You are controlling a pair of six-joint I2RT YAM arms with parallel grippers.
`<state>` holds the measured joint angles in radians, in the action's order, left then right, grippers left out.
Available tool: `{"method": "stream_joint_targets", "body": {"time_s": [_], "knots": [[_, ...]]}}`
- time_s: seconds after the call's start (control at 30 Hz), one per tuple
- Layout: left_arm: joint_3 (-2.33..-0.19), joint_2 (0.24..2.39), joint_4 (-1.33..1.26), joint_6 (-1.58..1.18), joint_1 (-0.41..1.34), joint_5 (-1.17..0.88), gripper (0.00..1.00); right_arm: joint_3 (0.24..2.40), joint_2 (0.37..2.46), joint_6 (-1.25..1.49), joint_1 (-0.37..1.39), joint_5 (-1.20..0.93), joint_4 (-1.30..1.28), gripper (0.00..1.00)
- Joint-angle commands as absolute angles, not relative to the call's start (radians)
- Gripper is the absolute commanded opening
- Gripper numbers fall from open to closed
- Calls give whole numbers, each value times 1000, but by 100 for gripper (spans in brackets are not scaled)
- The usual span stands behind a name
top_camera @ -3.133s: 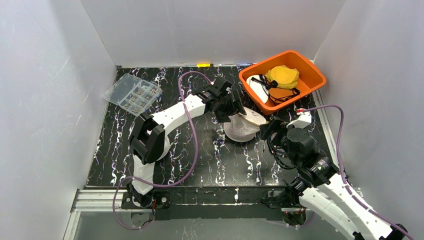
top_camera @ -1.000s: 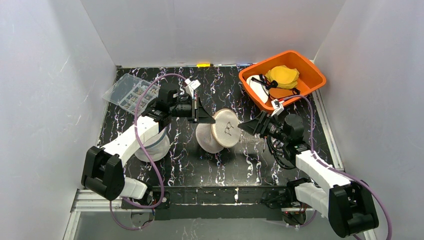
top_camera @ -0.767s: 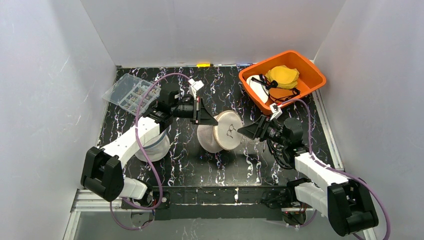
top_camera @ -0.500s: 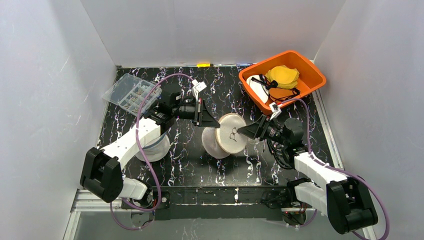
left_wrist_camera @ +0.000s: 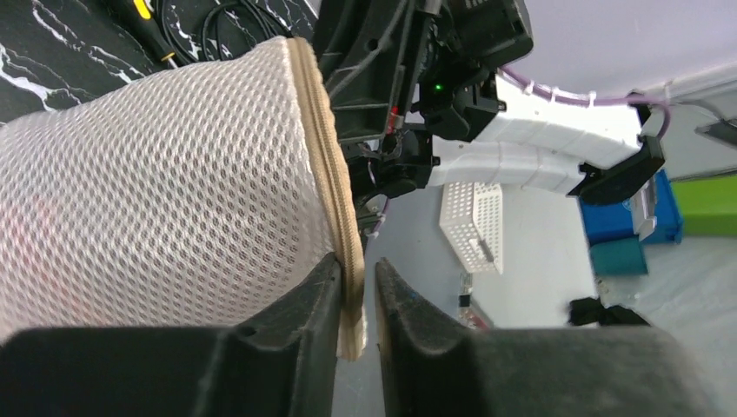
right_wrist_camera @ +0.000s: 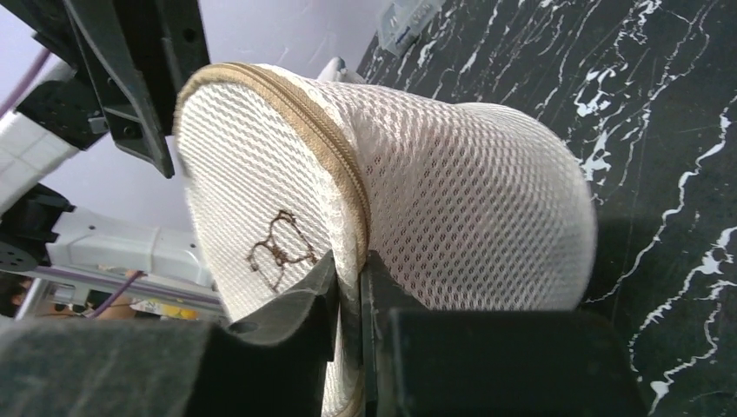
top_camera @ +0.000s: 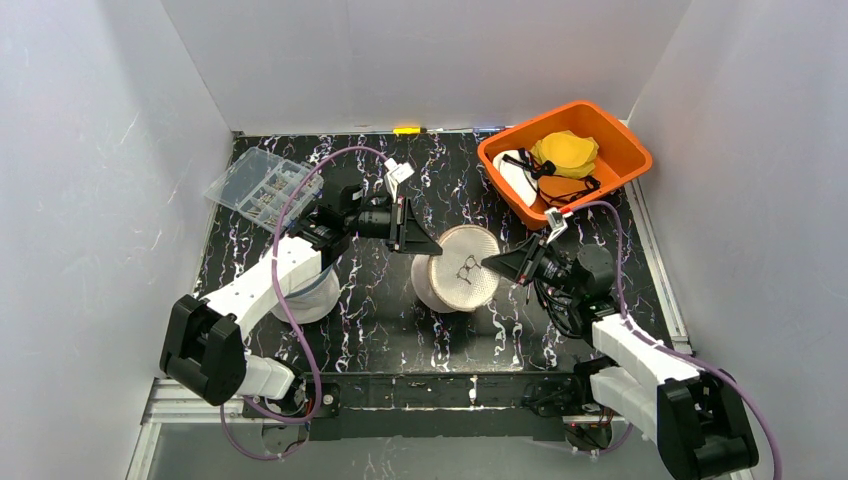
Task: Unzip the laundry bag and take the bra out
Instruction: Adjust the laundry bag at the center of the board.
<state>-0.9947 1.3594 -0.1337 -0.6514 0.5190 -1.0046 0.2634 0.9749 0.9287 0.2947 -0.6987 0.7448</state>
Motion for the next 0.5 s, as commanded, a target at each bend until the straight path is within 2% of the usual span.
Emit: {"method": "stream_joint_targets", "body": {"time_s": [0.0,0.03,0.1,0.17,0.27,0.47], "knots": [[-985,1334,-160,-681,523,-974,34,252,898,987,295,-665,757,15],[-980,1333,-160,-688,523,-960,48,251,883,1004,296,-648,745,3],[-962,1320,-160,-707,523,-919,68,261,845,1022,297,-607,676,1],[-939,1296,-160,-731,523,-863,79,273,810,1046,296,-566,629,1],[-890,1238,-160,-782,523,-758,86,299,765,1085,297,-475,518,1],[-736,1096,-159,-968,524,-479,89,284,732,1221,340,-256,447,1]]}}
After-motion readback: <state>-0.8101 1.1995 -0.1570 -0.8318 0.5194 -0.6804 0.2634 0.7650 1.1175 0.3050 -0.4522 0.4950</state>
